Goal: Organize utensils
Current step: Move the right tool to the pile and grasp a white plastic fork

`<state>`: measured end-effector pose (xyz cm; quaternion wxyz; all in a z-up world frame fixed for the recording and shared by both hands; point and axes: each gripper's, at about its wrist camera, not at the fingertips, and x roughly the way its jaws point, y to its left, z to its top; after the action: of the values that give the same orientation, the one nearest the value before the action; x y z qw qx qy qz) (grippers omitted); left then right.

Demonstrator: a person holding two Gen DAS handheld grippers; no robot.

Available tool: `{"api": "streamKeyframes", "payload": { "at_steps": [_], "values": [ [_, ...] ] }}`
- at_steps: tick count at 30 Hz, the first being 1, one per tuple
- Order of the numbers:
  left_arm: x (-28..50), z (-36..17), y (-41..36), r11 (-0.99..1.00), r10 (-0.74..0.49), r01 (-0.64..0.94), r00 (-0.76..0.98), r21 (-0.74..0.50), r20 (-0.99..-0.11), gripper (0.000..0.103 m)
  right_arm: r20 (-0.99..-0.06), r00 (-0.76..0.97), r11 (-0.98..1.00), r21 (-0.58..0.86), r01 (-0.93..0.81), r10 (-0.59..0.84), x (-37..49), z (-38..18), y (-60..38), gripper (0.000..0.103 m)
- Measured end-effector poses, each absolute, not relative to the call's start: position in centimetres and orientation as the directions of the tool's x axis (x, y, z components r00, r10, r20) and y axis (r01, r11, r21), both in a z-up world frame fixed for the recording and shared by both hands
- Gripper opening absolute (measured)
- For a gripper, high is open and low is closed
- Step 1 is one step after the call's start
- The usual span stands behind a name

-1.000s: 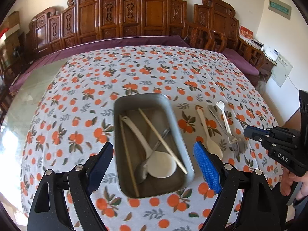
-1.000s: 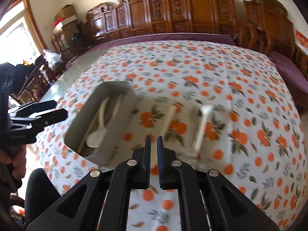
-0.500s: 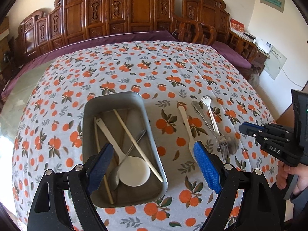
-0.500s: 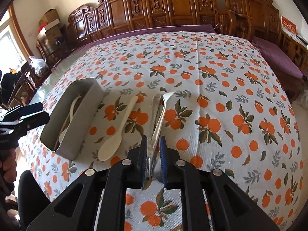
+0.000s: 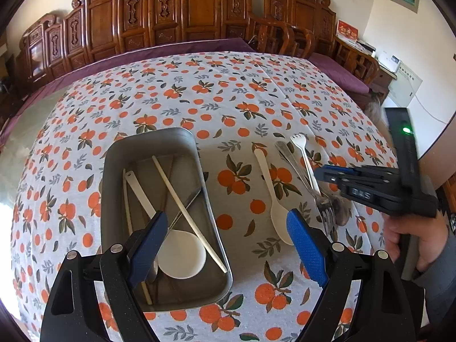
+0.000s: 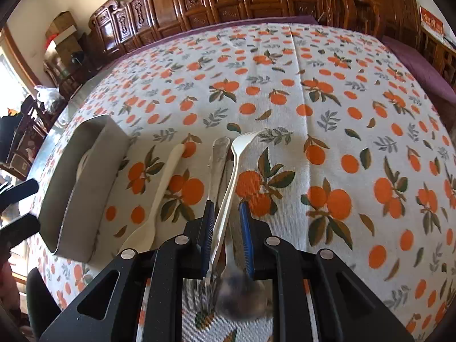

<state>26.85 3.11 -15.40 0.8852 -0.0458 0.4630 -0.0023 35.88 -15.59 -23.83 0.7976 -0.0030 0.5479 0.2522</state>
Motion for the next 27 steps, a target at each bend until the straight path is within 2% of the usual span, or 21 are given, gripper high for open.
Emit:
{"api": "streamKeyframes", "payload": {
  "at_steps": [8, 13, 27],
  "values": [
    [26.8, -15.6, 2.5, 0.996, -0.053, -0.024, 0.564, -0.081, -0.824, 0.082, -0.887, 0.248, 0.875, 0.273, -0.399, 0.390, 36.7, -25.2, -14.5, 0.020],
    [26.8, -15.7, 2.1, 0.997, -0.057, -0.015, 0.562, -0.079, -0.825, 0.082, -0.883, 0.237, 0.873, 0.295, -0.389, 0.404, 36.8, -25.2, -14.7, 0.006],
    [27.6, -16.1, 0.9, 0.997, -0.063, -0.003, 0.546, -0.077, -0.835, 0.082, -0.834, 0.283, 0.857, 0.362, -0.368, 0.474, 36.0, -22.0, -17.4, 0.004]
  ]
}}
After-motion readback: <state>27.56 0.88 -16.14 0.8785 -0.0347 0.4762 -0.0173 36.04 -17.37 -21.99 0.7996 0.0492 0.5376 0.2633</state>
